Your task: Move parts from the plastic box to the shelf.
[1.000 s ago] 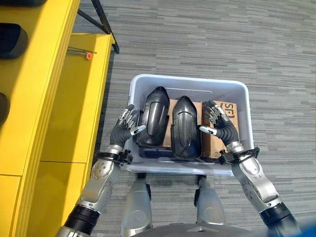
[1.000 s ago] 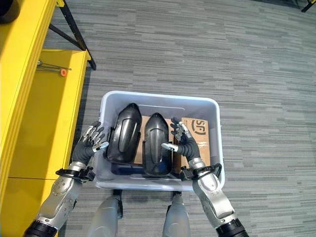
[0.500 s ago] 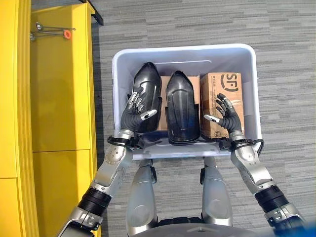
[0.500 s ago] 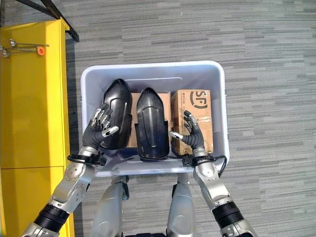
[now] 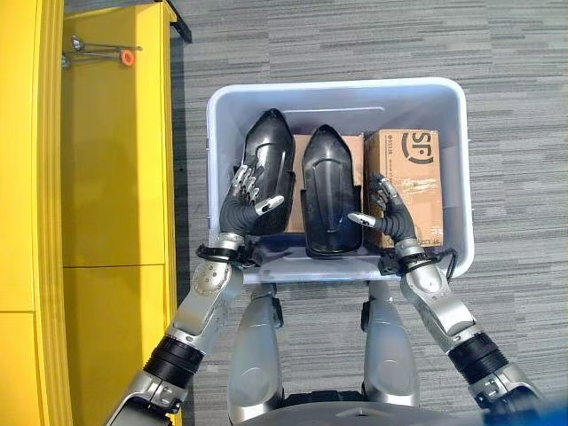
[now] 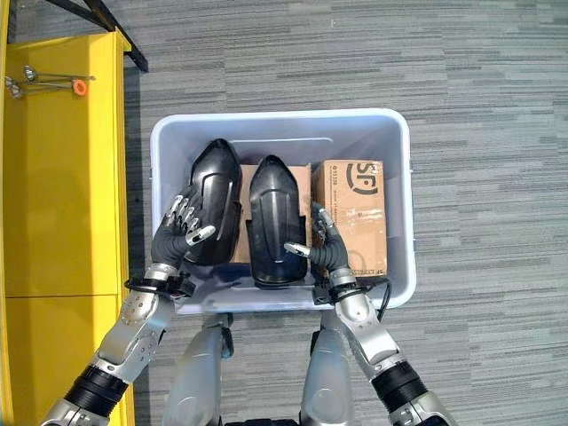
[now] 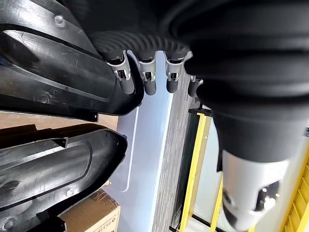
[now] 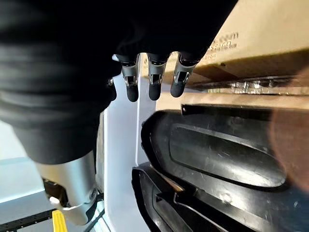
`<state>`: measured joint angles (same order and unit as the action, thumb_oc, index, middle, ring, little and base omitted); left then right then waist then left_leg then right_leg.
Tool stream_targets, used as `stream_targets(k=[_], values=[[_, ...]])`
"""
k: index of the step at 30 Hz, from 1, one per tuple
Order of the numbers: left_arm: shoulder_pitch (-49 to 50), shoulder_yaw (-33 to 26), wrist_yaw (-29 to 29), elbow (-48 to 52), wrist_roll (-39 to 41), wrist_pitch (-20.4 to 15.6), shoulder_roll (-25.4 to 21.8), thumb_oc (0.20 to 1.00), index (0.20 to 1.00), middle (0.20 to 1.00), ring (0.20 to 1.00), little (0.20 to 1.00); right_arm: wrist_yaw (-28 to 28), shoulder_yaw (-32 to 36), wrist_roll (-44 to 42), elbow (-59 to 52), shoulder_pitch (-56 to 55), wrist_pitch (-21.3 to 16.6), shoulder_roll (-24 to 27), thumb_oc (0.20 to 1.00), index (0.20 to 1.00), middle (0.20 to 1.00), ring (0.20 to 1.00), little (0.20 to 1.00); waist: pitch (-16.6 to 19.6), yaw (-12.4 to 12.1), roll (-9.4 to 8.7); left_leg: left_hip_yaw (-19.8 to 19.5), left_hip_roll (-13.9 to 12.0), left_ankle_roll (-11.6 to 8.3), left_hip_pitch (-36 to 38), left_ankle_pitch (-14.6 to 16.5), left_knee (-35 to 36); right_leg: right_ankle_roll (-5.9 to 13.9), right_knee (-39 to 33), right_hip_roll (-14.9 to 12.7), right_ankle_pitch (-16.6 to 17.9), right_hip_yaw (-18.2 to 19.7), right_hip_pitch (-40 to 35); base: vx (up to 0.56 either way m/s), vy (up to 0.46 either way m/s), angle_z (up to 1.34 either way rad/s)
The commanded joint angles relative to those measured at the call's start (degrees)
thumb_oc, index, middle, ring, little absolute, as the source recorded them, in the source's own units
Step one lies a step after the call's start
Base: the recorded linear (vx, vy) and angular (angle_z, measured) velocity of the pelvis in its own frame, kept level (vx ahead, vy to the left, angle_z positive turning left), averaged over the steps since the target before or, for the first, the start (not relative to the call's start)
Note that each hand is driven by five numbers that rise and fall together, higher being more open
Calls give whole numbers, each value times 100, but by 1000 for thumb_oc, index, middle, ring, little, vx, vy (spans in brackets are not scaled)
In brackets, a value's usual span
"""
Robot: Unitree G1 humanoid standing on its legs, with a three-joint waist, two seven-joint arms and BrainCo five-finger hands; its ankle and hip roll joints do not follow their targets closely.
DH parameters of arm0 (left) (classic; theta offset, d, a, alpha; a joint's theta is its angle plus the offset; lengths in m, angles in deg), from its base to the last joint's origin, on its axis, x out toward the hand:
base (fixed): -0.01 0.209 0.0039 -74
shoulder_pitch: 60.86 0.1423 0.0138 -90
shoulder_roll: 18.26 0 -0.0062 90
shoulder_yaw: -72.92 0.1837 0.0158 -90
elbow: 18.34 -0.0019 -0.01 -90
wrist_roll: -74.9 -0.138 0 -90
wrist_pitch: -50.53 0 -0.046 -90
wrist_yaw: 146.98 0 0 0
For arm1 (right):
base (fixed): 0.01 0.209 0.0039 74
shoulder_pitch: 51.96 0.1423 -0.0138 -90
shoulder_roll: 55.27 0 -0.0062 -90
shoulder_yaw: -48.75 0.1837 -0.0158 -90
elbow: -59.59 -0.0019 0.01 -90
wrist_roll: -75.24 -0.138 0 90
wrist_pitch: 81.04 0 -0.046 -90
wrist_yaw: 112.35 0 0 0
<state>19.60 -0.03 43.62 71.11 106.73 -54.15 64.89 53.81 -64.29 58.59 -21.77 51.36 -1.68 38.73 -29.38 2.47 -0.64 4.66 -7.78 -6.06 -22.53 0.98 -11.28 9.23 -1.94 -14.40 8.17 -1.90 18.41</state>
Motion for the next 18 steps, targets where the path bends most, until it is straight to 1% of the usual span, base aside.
stream_targets(k=[1,10,18], values=[[29,-87,89,537,-237,-374,-12,1000,1000,1000,1000,1000,-14,97,77,-71,53,-242,-152,1000,1000,1000,1000,1000,255,-38,22,-40,-185,40,-32,6,-307,176,878,-379,-156,199,281,-19,11,5],[-36,10,153,578,-176,-425,-27,1000,1000,1000,1000,1000,-315,146,126,713,326,-196,-320,1000,1000,1000,1000,1000,171,-79,98,-62,-166,48,-117,5,-332,152,921,-387,-170,190,352,-7,2,2],[-74,57,197,575,-121,-451,-32,1000,1000,1000,1000,1000,-543,284,224,955,514,-197,-329,1000,1000,1000,1000,1000,127,-110,152,-70,-159,54,-158,-13,-317,150,966,-371,-182,191,420,-1,0,0]])
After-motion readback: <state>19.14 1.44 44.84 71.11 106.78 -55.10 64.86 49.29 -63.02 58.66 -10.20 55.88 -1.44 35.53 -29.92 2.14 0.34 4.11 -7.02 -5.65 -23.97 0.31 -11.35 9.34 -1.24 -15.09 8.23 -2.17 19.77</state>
